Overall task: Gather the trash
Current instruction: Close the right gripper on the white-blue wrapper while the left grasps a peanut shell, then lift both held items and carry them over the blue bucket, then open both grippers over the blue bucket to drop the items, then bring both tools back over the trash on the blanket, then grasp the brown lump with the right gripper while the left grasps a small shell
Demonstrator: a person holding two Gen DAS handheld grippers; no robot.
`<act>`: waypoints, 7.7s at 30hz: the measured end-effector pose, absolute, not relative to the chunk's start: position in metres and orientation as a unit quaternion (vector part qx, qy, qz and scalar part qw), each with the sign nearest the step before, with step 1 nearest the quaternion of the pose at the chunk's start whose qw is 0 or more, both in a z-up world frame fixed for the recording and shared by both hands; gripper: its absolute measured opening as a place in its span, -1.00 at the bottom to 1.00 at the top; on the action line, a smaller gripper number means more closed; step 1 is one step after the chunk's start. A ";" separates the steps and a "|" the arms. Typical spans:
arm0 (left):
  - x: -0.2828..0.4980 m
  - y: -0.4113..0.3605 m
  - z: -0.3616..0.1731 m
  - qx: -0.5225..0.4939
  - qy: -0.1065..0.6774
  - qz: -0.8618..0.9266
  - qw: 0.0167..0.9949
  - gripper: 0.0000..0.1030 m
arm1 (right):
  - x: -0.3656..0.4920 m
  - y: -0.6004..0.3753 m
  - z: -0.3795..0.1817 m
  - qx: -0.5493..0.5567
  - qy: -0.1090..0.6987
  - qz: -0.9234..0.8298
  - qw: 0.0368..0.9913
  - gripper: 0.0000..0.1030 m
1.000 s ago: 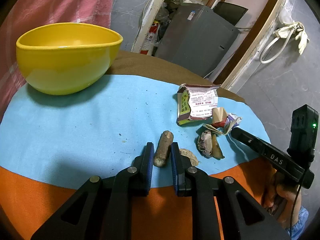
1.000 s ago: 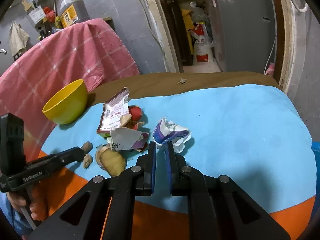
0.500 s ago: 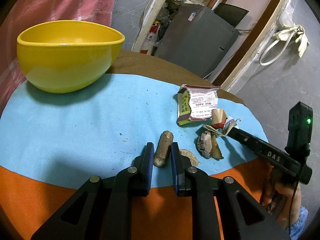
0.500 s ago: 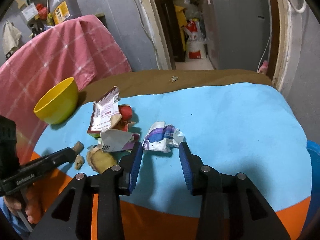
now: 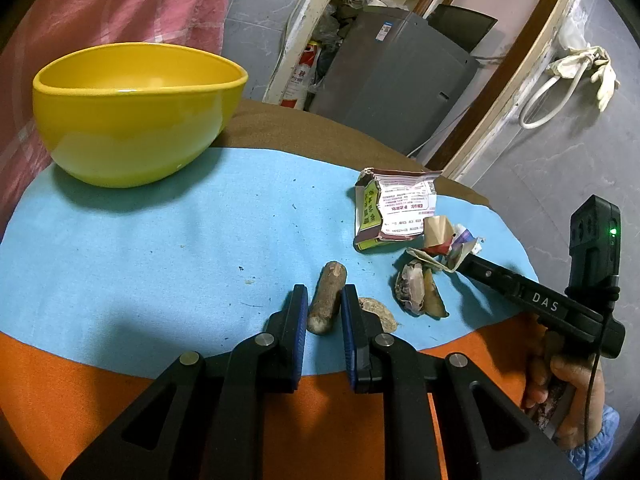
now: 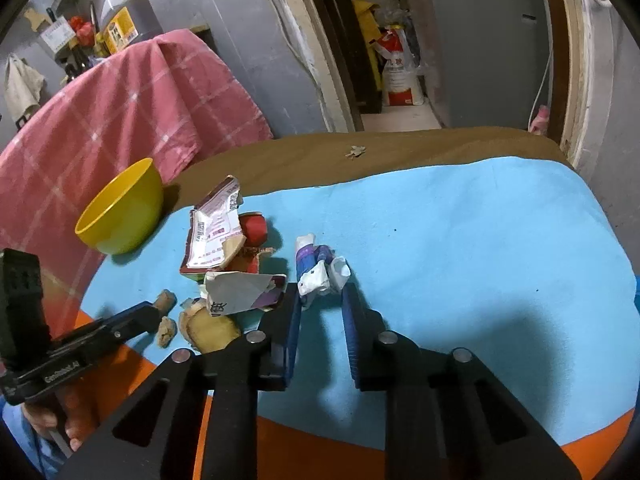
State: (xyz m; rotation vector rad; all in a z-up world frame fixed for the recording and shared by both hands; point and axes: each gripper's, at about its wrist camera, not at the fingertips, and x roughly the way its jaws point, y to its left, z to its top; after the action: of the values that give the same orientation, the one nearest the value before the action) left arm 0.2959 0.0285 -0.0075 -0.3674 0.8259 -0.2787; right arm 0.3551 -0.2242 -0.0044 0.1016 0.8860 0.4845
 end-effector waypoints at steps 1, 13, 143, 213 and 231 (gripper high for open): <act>0.296 0.028 -0.007 -0.177 0.398 -0.134 0.890 -0.74 | 0.354 -0.224 -0.004 0.049 0.423 0.233 0.874 -0.67; 0.281 0.022 0.003 -0.160 0.364 -0.129 0.909 -0.77 | 0.325 -0.231 0.011 0.053 0.347 0.237 0.906 -0.69; 0.243 0.016 0.025 -0.038 0.268 -0.029 0.962 0.88 | 0.287 -0.222 0.022 -0.029 0.272 0.218 0.937 1.00; 0.290 0.000 -0.005 -0.092 0.405 -0.164 0.895 -0.66 | 0.306 -0.186 0.001 -0.065 0.358 0.323 0.874 -0.89; 0.295 0.017 -0.006 -0.139 0.404 -0.180 0.886 -0.66 | 0.319 -0.176 -0.010 -0.073 0.408 0.330 0.848 -0.46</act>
State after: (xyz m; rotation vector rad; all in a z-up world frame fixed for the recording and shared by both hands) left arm 0.2946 0.0165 -0.0055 -0.2885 0.8396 -0.3734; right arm 0.3192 -0.1757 -0.0099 -0.1544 0.8595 0.6964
